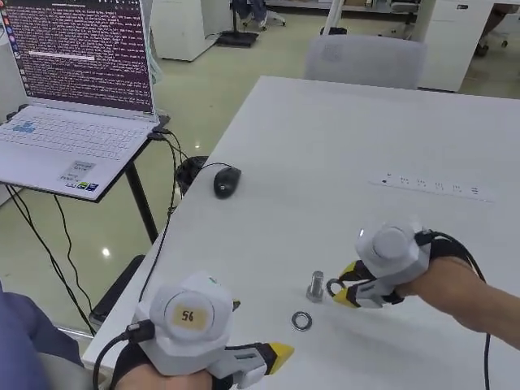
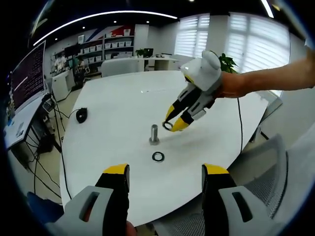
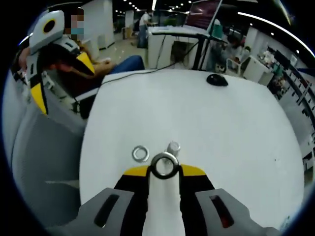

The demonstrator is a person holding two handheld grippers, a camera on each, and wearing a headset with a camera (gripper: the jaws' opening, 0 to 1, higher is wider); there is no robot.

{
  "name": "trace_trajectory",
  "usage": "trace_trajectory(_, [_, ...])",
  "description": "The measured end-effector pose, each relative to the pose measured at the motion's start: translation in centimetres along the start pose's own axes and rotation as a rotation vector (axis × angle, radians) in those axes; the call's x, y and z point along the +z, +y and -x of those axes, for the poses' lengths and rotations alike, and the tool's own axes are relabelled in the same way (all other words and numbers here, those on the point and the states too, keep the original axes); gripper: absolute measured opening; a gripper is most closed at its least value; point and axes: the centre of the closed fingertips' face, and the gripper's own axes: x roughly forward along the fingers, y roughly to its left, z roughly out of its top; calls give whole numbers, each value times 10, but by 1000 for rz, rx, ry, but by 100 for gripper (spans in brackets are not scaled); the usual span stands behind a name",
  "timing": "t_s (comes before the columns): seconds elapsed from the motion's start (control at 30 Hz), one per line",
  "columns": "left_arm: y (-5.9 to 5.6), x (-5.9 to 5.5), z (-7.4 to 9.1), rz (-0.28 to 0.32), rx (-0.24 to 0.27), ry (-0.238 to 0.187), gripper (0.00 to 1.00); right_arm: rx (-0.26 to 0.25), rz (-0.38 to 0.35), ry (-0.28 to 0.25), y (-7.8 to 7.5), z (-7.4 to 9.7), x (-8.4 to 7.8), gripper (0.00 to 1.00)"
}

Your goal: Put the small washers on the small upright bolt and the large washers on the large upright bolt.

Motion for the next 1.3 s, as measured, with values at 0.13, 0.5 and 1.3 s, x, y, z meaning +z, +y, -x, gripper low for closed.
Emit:
trace_trajectory(0.13, [1,1,-1,-1,0,0,59,-3,14,3,-6,-5,9,23])
trace_trajectory(0.5, [7,-4,4,12,15,2,59,17,49,53,-9,-25,14,23])
trace_trajectory(1.3, [10,-10,5,30,17,4,59,43,57,126,-10,-40,8,24])
